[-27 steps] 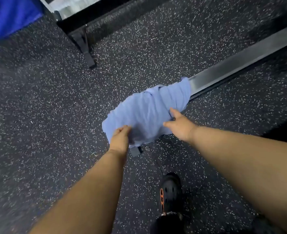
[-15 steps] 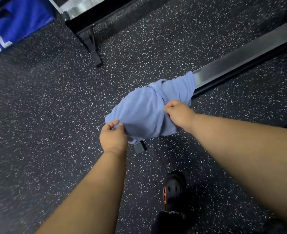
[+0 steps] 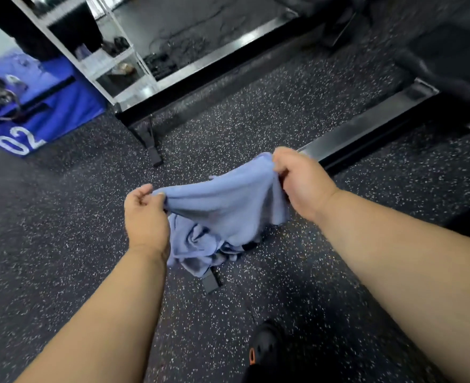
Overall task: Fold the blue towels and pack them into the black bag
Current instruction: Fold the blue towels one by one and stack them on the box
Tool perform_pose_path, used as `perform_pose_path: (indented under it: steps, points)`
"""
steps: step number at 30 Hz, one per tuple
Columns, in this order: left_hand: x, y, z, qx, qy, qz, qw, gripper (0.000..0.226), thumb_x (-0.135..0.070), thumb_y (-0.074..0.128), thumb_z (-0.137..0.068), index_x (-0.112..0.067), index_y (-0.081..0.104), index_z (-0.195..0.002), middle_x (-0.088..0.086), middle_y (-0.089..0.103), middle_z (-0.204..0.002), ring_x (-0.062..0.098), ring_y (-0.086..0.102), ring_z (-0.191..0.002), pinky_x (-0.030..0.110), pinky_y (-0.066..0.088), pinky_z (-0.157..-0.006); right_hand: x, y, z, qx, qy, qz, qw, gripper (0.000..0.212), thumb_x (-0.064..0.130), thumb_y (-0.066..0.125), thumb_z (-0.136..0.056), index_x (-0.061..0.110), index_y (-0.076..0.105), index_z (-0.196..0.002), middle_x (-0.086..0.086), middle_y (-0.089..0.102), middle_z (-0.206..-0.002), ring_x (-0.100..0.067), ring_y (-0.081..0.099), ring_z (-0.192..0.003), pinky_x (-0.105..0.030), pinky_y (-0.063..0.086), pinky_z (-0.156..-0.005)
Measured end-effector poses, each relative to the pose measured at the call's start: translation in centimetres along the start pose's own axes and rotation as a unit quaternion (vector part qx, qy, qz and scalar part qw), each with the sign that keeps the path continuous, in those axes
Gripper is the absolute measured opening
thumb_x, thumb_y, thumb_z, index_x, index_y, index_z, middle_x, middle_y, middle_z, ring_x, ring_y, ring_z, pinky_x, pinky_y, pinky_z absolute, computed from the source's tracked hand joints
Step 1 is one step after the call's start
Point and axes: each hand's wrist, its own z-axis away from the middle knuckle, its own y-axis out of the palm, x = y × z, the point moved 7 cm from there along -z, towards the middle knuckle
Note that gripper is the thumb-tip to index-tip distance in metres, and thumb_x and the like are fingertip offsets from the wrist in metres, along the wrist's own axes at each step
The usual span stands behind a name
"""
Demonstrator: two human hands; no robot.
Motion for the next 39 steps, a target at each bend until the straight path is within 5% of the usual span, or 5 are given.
perform_pose_path:
  steps: [16,20,24,31,39]
  points:
    - [-20.7,5.5,25.0,0.256,0.168,0.159,0.939,0.022,-0.02,0.072,-0.091,-0.028,0.065,-0.111,-0.006,0.064,-0.098,0.012,0.057,-0.083,0.026,0.045,-0.07,22.2,-8.5,34.0,-0.057,-0.197,-0.139,0.969,0.027,0.007,0.046,-0.082,0.015,0.039,-0.057,-0.004,0.042,-0.067,-0.018,0.042,-0.061,-0.033,0.04,-0.069]
    - [-24.6,5.4,35.3,0.33,0.192,0.177,0.907,0.018,-0.02,0.075,-0.093,-0.028,0.066,-0.107,-0.007,0.068,-0.101,0.014,0.061,-0.091,0.033,0.048,-0.08,24.0,-12.3,44.5,-0.119,-0.167,-0.21,0.956,0.022,0.034,0.063,-0.087,0.015,0.052,-0.092,-0.011,0.066,-0.101,-0.027,0.067,-0.083,-0.038,0.054,-0.075]
    - [-25.5,5.6,45.0,0.397,0.192,0.145,0.886,0.018,-0.022,0.074,-0.096,-0.03,0.068,-0.111,-0.007,0.068,-0.112,0.014,0.063,-0.101,0.037,0.05,-0.089,23.5,-14.7,52.0,-0.165,-0.097,-0.118,0.974,0.019,0.017,0.063,-0.101,0.007,0.057,-0.117,-0.018,0.062,-0.115,-0.029,0.066,-0.099,-0.038,0.06,-0.088]
    - [-29.1,4.7,56.4,0.493,0.156,0.239,0.822,0.025,-0.009,0.068,-0.099,-0.03,0.063,-0.111,0.001,0.065,-0.109,0.014,0.063,-0.081,0.034,0.049,-0.071,29.5,-20.4,68.5,-0.279,-0.256,-0.078,0.922,0.043,0.014,0.068,-0.098,0.018,0.058,-0.14,-0.013,0.074,-0.121,-0.026,0.074,-0.108,-0.041,0.06,-0.094]
    - [-27.7,7.8,65.4,0.541,0.174,0.203,0.798,0.024,-0.005,0.068,-0.099,-0.024,0.065,-0.112,-0.002,0.062,-0.099,0.016,0.062,-0.092,0.026,0.052,-0.075,27.0,-25.2,78.0,-0.394,-0.242,0.026,0.886,0.044,0.0,0.057,-0.095,0.028,0.07,-0.125,-0.009,0.072,-0.111,-0.02,0.067,-0.094,-0.038,0.054,-0.086]
